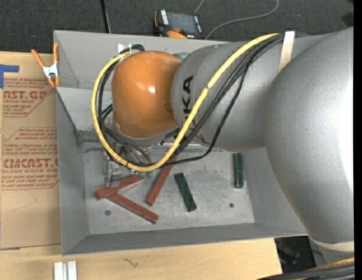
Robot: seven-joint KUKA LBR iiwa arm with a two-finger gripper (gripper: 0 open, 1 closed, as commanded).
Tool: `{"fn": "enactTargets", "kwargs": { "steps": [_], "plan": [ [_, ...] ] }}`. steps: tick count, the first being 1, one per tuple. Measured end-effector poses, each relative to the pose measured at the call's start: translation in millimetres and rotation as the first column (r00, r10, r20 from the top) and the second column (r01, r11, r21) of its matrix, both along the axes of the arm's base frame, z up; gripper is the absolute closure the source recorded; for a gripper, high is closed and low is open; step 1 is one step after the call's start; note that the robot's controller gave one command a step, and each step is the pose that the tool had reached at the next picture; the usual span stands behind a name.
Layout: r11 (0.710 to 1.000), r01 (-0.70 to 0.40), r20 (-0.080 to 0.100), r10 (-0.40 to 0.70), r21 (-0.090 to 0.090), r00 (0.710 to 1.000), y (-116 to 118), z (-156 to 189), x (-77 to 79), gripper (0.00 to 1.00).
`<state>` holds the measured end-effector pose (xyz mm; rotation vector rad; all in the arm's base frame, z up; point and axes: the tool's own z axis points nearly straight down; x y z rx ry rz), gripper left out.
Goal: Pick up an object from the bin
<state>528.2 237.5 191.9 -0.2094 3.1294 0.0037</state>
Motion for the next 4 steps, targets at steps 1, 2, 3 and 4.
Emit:
{"fn": "enactTargets", "kwargs": {
  "steps": [1, 2, 3, 4],
  "plan": [
    [1.0, 0.0, -0.003, 0.0, -0.001, 1.0, -0.3, -2.6, -0.3, 0.0],
    [0.992, -0.129, -0.011, 0.129, -0.004, 0.992, -17.4, -96.4, 4.6, 0.0],
    [0.999, -0.05, -0.007, 0.05, -0.001, 0.999, -4.9, -123.5, -14.4, 0.0],
    [0.999, -0.049, -0.004, 0.049, 0.0, 0.999, -5.3, -122.0, -13.1, 1.0]
  ]
}}
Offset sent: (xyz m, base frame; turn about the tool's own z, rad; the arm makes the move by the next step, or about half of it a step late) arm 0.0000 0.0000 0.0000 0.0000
